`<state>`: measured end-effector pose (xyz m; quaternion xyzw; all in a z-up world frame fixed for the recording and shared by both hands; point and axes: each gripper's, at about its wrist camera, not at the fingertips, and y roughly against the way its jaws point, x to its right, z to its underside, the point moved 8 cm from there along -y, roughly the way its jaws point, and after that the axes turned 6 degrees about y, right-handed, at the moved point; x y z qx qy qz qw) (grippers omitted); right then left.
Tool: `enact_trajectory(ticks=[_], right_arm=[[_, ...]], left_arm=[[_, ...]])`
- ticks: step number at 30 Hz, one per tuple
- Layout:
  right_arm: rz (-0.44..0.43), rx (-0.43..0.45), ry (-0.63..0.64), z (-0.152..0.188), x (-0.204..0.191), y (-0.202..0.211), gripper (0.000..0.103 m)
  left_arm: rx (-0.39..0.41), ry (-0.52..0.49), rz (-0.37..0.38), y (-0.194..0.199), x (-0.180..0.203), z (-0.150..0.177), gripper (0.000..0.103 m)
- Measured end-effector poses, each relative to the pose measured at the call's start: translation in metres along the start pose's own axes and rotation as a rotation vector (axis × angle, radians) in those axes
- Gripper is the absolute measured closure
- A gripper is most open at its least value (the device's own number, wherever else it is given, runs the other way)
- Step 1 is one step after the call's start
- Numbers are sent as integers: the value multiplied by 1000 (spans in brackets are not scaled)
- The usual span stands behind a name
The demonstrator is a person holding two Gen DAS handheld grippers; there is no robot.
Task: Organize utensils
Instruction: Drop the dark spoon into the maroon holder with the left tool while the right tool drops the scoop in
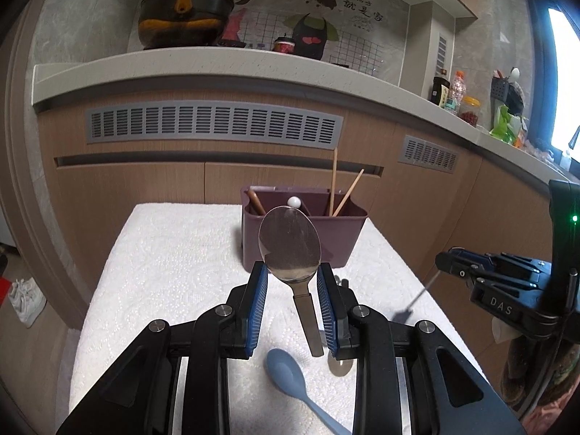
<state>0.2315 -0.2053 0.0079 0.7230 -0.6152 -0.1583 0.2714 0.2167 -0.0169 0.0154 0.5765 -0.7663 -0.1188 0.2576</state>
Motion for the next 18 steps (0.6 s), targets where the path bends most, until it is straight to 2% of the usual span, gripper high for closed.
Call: enact_trajectory(ticks=[10, 15, 18], right_arm=[[7, 65, 26, -25, 9, 15, 84], [15, 127, 60, -55, 9, 25, 84], [23, 185, 73, -88, 13, 35, 84]], left_arm=[[31, -51, -8, 6, 15, -21, 74], [87, -93, -11, 6, 23, -59, 74], [134, -121, 2, 8, 31, -90, 74]])
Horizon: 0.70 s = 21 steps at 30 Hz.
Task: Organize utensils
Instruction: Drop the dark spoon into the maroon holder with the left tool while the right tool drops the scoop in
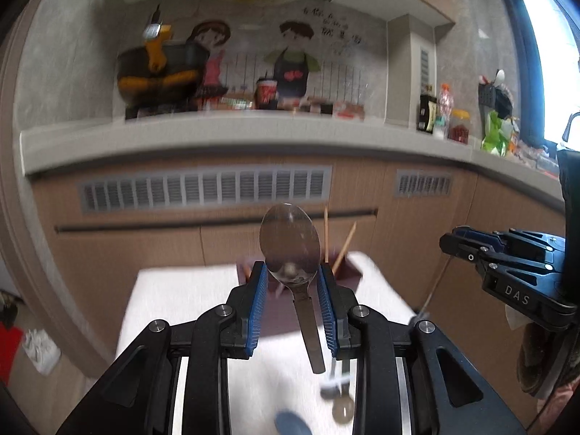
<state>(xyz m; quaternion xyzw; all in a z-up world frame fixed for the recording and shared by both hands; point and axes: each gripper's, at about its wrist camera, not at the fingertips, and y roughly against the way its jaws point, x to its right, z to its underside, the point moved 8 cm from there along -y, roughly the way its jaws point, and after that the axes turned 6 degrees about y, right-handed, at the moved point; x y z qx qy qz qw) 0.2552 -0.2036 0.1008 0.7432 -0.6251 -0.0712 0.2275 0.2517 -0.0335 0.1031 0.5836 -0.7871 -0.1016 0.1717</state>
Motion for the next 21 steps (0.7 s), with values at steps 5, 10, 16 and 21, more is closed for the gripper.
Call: enact_trajectory(ticks=[5, 10, 16, 21], right_arm=[[19, 97, -22, -59, 19, -2, 84], [46, 132, -38, -102, 31, -33, 84], [50, 76, -23, -107, 28, -88, 84], [34, -7, -14, -84, 21, -132, 84]], left_arm=[[109, -49, 9, -5, 6, -56, 74], [162, -55, -4, -34, -3, -91, 74], [104, -8, -9, -91, -24, -94, 74], [9, 21, -8, -138, -37, -66, 74]])
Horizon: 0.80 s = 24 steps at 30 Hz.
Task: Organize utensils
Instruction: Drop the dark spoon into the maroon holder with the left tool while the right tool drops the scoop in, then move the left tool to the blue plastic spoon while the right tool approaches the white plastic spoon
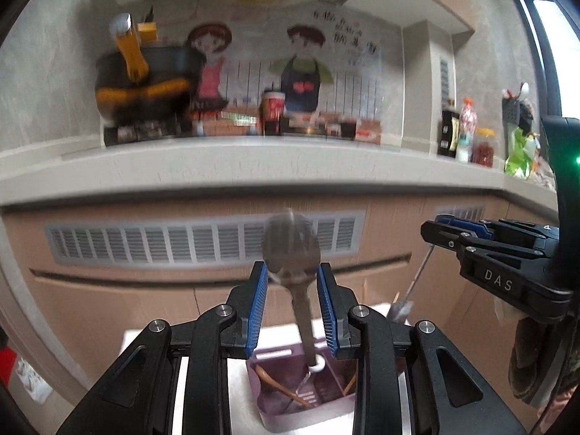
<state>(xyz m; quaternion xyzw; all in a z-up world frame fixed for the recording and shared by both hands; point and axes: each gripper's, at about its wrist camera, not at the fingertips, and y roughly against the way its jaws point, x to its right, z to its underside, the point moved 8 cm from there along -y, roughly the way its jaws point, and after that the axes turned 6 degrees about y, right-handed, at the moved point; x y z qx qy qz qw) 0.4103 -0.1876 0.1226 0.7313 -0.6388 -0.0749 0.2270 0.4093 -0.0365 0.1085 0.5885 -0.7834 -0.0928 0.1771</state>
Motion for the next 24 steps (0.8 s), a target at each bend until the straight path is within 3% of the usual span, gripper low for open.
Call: enact_trajectory(ticks=[5, 7, 9, 10, 13, 17, 24], right_arm=[[-66, -115, 13, 35, -13, -40, 82], [-92, -162, 8, 50, -14, -53, 70], [-77, -163, 6, 58, -11, -55, 49], [-57, -158, 6, 62, -7, -53, 48], [-36, -158, 2, 74, 4, -44, 47], [-14, -169, -18, 101, 17, -27, 22], [-112, -295, 29, 178, -8, -4, 14]], left_arm=[[-141, 19, 6, -38, -5, 41, 72], [-197, 43, 11, -50, -8, 56, 69], [-239, 67, 3, -59, -14, 67, 65], [-253, 73, 0, -59, -16, 72, 64], [-270, 69, -18, -48, -19, 85, 57], [-291, 63, -29, -27, -22, 104, 48], [-361, 42, -70, 15, -23, 155, 44]])
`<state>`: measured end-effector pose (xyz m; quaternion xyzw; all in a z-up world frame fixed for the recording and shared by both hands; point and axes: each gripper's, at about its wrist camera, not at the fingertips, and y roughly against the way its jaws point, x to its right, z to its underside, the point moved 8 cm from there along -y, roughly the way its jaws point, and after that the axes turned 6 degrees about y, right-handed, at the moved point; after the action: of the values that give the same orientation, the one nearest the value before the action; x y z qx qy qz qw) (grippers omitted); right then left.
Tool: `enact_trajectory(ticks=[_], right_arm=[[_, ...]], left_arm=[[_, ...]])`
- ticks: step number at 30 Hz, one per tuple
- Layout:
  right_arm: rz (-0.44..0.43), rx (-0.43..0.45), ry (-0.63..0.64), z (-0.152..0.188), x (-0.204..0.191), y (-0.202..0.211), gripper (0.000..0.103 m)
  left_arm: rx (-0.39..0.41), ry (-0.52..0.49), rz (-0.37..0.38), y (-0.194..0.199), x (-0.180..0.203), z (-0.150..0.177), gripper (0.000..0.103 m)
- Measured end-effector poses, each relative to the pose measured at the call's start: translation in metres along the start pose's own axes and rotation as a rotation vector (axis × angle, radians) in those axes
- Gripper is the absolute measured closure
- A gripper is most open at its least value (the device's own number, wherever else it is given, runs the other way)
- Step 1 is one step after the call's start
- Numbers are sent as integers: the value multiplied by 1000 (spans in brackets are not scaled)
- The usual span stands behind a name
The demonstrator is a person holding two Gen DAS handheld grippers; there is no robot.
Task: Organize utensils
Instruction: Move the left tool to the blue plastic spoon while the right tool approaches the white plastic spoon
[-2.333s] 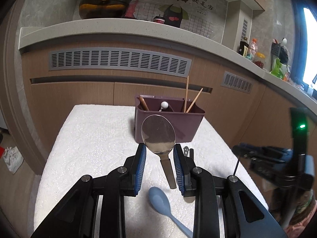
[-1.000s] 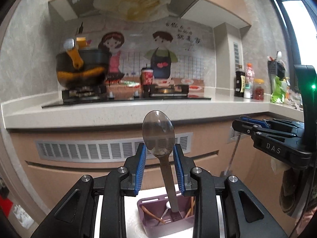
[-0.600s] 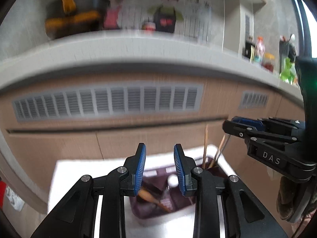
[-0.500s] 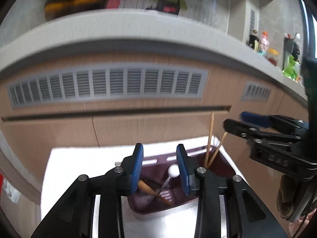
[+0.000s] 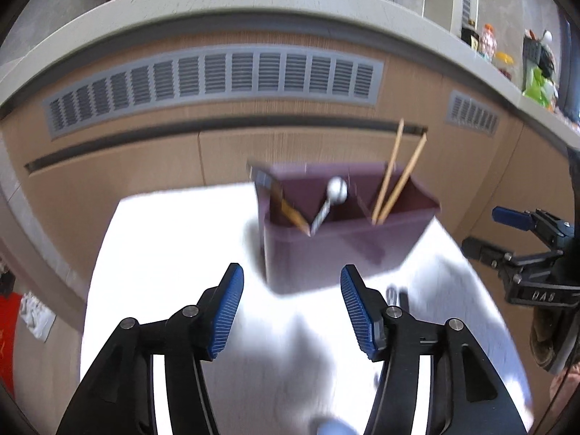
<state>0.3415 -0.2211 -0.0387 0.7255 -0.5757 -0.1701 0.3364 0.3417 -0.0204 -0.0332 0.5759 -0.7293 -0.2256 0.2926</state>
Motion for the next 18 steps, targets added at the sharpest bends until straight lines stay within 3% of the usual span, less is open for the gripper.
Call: enact_trajectory(ticks=[6, 9, 15, 18], right_arm=[[-41, -100, 44, 54, -28, -13, 14], [1, -114, 28, 69, -25, -12, 16], [76, -115, -35, 101, -12, 12, 16], [142, -103, -52, 117, -3, 29, 15]], left_arm=[[-69, 41, -8, 25, -6, 63, 38], [-125, 72, 12, 37, -6, 97, 36], [-267, 155, 130, 38, 17, 144, 36], [-301, 174, 103, 26, 25, 150, 36]])
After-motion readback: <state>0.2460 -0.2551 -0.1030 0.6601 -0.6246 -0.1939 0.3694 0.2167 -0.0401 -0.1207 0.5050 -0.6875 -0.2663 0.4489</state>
